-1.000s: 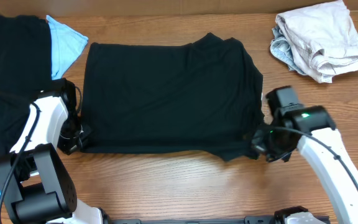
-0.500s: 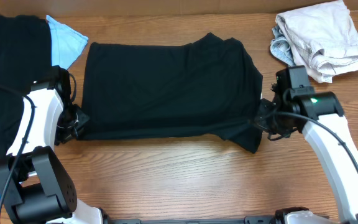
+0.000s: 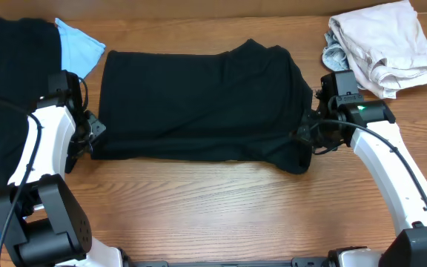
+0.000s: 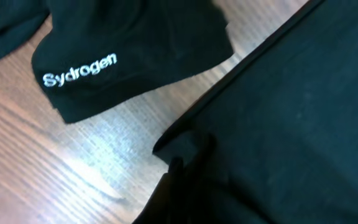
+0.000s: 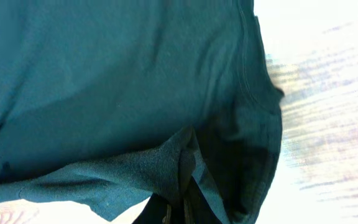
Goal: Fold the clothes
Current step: 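Fold the shirt's bottom edge upward toward the top with both grippers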
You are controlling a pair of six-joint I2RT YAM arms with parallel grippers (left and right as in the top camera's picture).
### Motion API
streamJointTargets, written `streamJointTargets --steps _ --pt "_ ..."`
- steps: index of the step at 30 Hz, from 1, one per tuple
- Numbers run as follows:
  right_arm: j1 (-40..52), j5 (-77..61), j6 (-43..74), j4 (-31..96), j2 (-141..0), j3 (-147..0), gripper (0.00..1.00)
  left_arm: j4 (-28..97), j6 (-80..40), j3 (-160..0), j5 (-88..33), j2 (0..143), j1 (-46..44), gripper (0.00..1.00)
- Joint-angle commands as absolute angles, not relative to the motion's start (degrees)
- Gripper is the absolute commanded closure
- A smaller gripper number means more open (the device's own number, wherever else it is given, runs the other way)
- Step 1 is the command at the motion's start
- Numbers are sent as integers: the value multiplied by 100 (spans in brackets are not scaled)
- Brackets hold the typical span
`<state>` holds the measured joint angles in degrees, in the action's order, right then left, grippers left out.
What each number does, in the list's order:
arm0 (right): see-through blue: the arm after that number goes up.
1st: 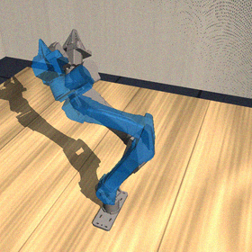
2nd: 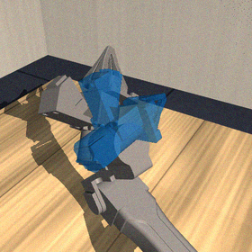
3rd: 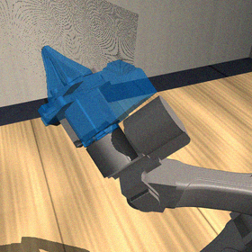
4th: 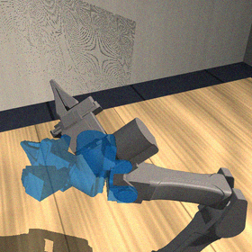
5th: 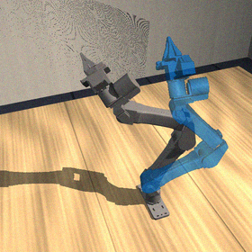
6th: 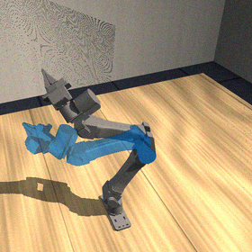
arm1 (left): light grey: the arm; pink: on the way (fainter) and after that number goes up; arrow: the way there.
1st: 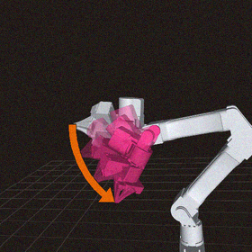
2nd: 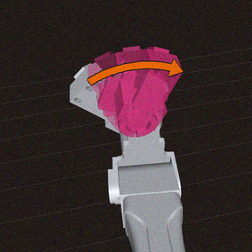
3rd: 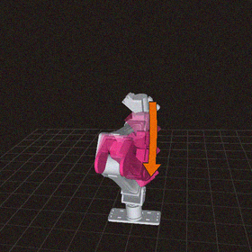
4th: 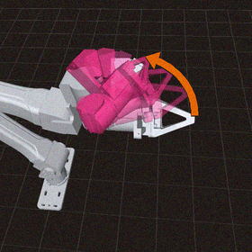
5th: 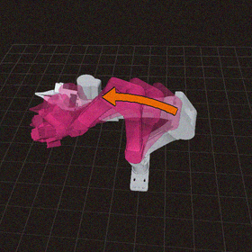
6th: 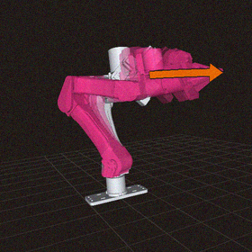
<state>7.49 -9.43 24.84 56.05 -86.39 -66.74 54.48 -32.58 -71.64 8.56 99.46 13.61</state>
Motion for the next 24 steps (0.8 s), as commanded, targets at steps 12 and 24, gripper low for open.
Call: streamJointTargets --steps 12,24 --pt "698 -451 2412 5098 -8619 -6801 96 4556 -3168 -7286 676 9953 1236 96" --pt "698 -449 2375 4768 -9026 -6801 96 4012 -3170 -7286 845 9966 972 96"
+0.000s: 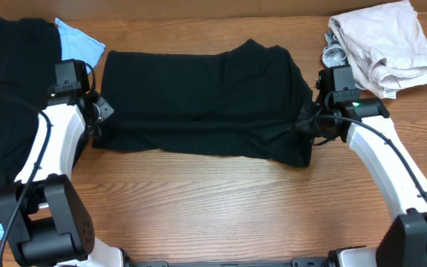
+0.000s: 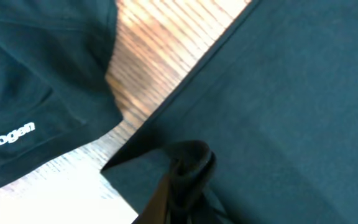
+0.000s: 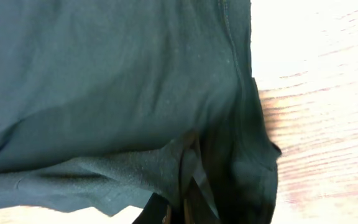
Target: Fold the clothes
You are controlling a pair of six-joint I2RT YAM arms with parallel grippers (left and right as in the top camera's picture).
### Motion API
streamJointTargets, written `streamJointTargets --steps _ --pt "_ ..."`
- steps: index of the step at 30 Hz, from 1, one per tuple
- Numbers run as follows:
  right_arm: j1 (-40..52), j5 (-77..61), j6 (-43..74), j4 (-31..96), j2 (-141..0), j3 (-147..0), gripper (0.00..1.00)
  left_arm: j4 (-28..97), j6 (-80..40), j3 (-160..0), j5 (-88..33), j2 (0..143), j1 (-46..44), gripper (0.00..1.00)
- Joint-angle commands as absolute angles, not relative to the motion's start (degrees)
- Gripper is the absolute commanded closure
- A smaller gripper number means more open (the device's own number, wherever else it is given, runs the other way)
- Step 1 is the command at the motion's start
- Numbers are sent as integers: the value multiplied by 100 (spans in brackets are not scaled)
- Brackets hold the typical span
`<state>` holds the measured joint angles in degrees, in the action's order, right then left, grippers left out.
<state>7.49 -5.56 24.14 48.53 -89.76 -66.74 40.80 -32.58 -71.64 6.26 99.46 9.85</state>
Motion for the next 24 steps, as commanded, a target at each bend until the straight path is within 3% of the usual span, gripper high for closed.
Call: streamJointTargets --steps 1,24 --pt "698 -436 2375 4724 -9026 -6801 96 3979 -3173 -7286 937 9966 972 96" --pt "701 -392 2322 4427 -9150 -6794 96 3590 -3197 -7284 1197 10746 969 96"
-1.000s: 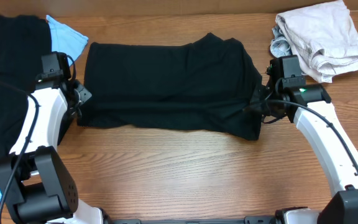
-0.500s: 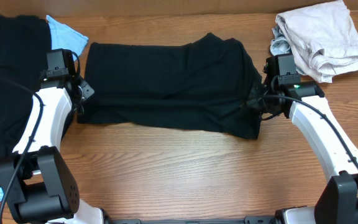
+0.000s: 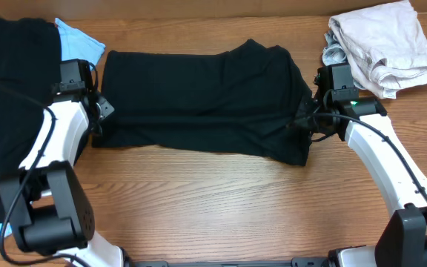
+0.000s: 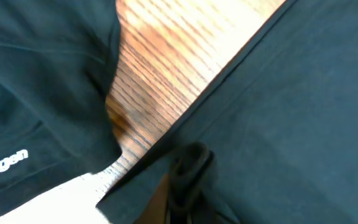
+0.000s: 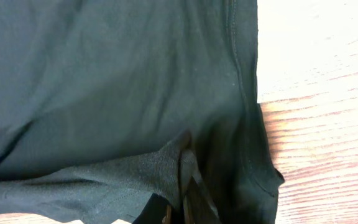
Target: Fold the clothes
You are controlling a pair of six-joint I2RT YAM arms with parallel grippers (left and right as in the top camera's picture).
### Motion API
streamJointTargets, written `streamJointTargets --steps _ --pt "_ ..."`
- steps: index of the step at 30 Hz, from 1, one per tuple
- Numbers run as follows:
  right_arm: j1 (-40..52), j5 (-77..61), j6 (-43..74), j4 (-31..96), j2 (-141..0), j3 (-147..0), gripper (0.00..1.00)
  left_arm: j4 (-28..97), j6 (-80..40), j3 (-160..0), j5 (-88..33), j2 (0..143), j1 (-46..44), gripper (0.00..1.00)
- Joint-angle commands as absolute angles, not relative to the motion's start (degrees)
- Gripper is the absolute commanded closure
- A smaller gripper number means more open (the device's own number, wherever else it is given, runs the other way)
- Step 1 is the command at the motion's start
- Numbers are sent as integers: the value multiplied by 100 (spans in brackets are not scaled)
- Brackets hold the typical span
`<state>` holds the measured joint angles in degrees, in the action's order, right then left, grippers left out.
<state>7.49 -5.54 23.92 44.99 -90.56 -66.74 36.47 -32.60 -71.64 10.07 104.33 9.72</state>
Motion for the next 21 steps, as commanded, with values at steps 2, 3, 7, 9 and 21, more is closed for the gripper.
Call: streamJointTargets --steps 2,3,7,9,21 --pt "701 -392 2261 4372 -9231 -6794 96 3548 -3197 -7284 1197 10857 969 96" --pt "701 -390 2261 4346 -9282 -6794 96 3524 -3197 -7284 1199 10914 969 96" --pt "701 -388 2220 4147 -9539 -6794 96 3391 -3199 -7284 1197 11006 969 96" --pt "701 -390 2200 4016 -9668 -6794 96 3299 -3199 -7284 1199 11008 969 95" --pt "701 -370 2095 3605 -10121 -6794 96 2829 -3214 -7284 884 11008 969 80"
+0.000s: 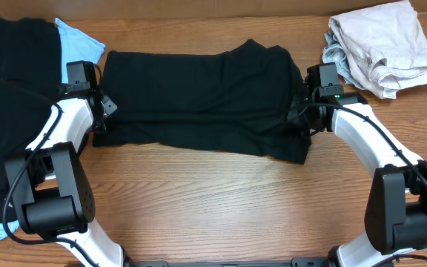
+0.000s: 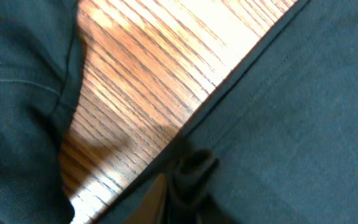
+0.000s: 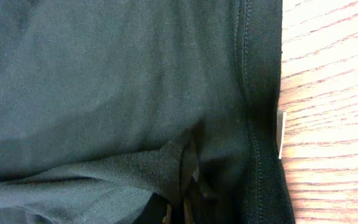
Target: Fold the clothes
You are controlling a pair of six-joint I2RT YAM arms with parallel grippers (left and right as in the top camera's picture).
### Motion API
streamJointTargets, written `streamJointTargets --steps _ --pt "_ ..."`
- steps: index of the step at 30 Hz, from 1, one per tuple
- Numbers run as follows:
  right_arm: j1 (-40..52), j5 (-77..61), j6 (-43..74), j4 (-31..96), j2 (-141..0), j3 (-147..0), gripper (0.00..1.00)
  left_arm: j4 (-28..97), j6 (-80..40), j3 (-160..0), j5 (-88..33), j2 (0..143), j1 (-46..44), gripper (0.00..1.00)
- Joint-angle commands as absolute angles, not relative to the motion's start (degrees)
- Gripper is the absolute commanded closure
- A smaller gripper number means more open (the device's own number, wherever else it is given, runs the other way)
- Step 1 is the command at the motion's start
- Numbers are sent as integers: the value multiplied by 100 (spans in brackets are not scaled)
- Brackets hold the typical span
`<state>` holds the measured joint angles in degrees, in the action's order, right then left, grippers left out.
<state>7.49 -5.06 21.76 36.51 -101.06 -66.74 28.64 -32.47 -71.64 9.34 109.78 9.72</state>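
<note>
A black garment [image 1: 199, 96] lies spread across the middle of the table, its near edge partly doubled back over itself. My left gripper [image 1: 101, 119] is shut on a pinch of its left edge [image 2: 188, 171], close above the wood. At the right edge my right gripper [image 1: 301, 119] is shut on a fold of the same black cloth [image 3: 182, 158], beside the stitched hem [image 3: 253, 124]. In both wrist views the fingers are mostly buried in cloth.
A dark garment [image 1: 10, 111] covers the table's left side, with light blue cloth [image 1: 76, 46] behind it. A crumpled white and grey pile [image 1: 380, 48] sits at the back right. Bare wood [image 1: 221, 200] runs along the front.
Both grippers have moved a little farther back with the cloth still pinched. The near edge of the black garment lies slightly farther from the front of the table.
At first both grippers held the near corners of the black garment low at the front. At each later moment they stood farther back, still shut on the cloth, and the near edge now lies doubled over the garment's body.
</note>
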Motion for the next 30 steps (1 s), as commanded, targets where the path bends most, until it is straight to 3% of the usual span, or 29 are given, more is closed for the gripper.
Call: streamJointTargets --steps 1,3,4,6,9,13,14,16,17,23,26,28,30 --pt "701 -346 2097 3607 -10121 -6794 96 2829 -3214 -7284 886 11008 969 69" --pt "698 -340 2095 3603 -10121 -6794 96 2825 -3214 -7284 886 11008 969 50" --pt "698 -344 2095 3601 -10121 -6796 84 2823 -3212 -7284 888 11008 969 26" --pt "698 -351 2095 3629 -10106 -6820 68 2823 -3135 -7290 888 11008 972 0" --pt "698 -451 2095 4106 -10027 -7105 58 3190 -2648 -7463 746 10901 972 0" --pt "701 -519 2097 5374 -9741 -7835 47 4722 -2615 -8138 788 10617 972 0" --pt "701 -587 2097 5673 -9638 -7988 40 5133 -2615 -8331 788 10536 972 0" --pt "701 -718 2097 6088 -9472 -8128 10 5826 -2617 -8615 788 10394 972 0" --pt "701 -764 2097 6298 -9380 -8136 3 6073 -2617 -8689 790 10326 972 0" --pt "718 -786 2097 7303 -9332 -8018 0 6941 -2941 -8562 779 10191 972 20" --pt "786 -777 2099 7279 -9332 -7854 2 6722 -2936 -8141 762 10191 978 30" --pt "843 -788 2112 7159 -9332 -7745 3 6381 -2934 -7789 768 10191 982 45" --pt "904 -825 2121 7100 -9334 -7708 4 5940 -2921 -7426 786 10191 985 53"
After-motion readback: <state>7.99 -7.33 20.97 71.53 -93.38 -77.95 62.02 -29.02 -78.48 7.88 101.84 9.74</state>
